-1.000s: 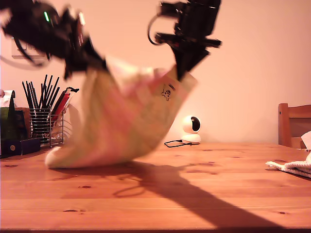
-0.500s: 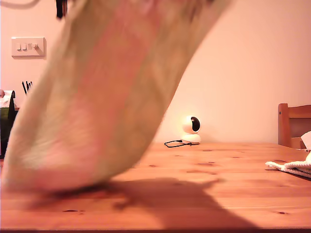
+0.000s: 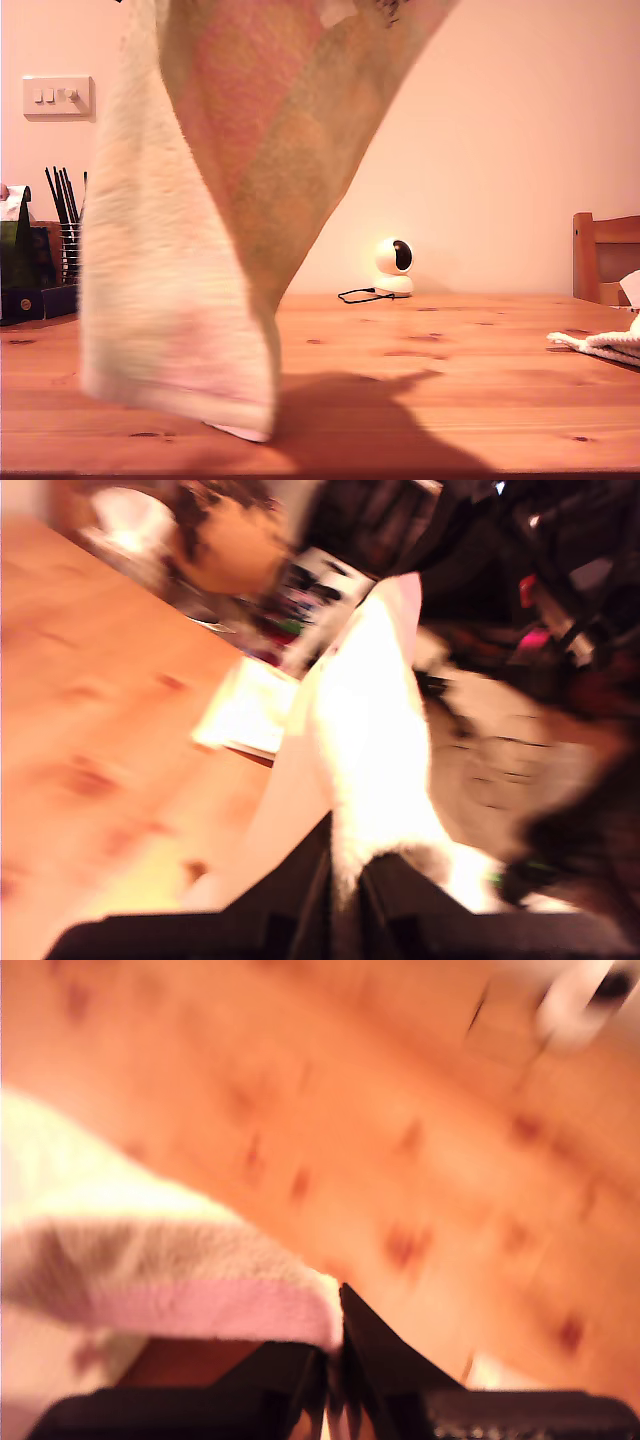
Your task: Fold the tea towel in front of you. After folding it, place it to the right side.
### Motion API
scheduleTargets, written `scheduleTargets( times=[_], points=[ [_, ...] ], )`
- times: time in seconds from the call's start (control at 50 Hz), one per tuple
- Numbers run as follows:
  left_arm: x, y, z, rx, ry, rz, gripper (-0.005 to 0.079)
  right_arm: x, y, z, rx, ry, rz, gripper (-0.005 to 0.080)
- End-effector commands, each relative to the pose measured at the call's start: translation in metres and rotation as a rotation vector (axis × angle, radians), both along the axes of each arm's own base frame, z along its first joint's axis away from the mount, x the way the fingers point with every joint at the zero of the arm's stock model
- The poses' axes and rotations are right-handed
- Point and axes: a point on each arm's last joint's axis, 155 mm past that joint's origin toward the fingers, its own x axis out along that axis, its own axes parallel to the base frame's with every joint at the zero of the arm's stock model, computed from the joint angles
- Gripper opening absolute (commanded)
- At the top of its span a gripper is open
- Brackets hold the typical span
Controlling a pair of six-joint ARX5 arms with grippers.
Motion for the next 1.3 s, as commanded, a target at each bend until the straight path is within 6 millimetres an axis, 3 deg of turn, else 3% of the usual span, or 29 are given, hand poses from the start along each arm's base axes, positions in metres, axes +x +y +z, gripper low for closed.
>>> scheduleTargets(
  times=[0.0, 0.1, 0.18, 0.28, 0.38, 0.5, 0.62, 0.7, 0.82, 0.92, 1.04, 1.18, 1.28],
  points=[
    [0.026, 0.0, -0.01, 0.026, -0.038, 0.045, -0.0022, 0.026, -0.007, -0.015, -0.009, 0.007, -0.047, -0.0012],
    [0.064, -0.002, -0.018, 0.04, -0.131, 0.095, -0.0022, 0.063, -0.014, -0.03, -0.006, -0.011, -0.117, -0.0012],
    [0.093, -0.006, -0.02, 0.046, -0.264, 0.103, -0.0022, 0.098, -0.023, -0.031, 0.01, -0.08, -0.197, -0.0012],
    [0.13, -0.009, -0.019, 0.045, -0.42, 0.143, -0.0022, 0.137, -0.033, -0.005, 0.055, -0.242, -0.293, -0.0012],
    [0.156, -0.012, -0.013, 0.024, -0.526, 0.18, -0.0022, 0.156, -0.045, 0.033, 0.083, -0.411, -0.376, -0.0012],
    [0.173, -0.014, 0.003, -0.013, -0.636, 0.197, -0.0022, 0.161, -0.049, 0.069, 0.099, -0.524, -0.387, -0.0012],
    [0.176, -0.013, 0.027, -0.044, -0.722, 0.205, -0.0022, 0.161, -0.049, 0.077, 0.095, -0.547, -0.38, -0.0012],
    [0.174, -0.014, 0.035, -0.052, -0.732, 0.197, -0.0022, 0.159, -0.049, 0.072, 0.082, -0.527, -0.373, -0.0012],
    [0.165, -0.02, 0.028, -0.055, -0.679, 0.142, -0.0022, 0.151, -0.045, 0.047, 0.047, -0.427, -0.332, -0.0012],
    [0.159, -0.021, 0.0, -0.021, -0.538, 0.108, -0.0022, 0.141, -0.039, 0.022, 0.04, -0.319, -0.294, -0.0012],
    [0.15, -0.021, -0.059, 0.05, -0.284, 0.077, -0.0022, 0.115, -0.031, -0.019, 0.022, -0.124, -0.229, -0.0012],
    [0.121, -0.026, -0.132, 0.114, 0.047, 0.004, -0.0022, 0.09, -0.031, -0.07, -0.007, 0.099, -0.214, -0.0012],
    [0.096, -0.034, -0.172, 0.169, 0.154, -0.093, -0.0022, 0.076, -0.027, -0.108, -0.043, 0.249, -0.192, -0.0012]
  ],
)
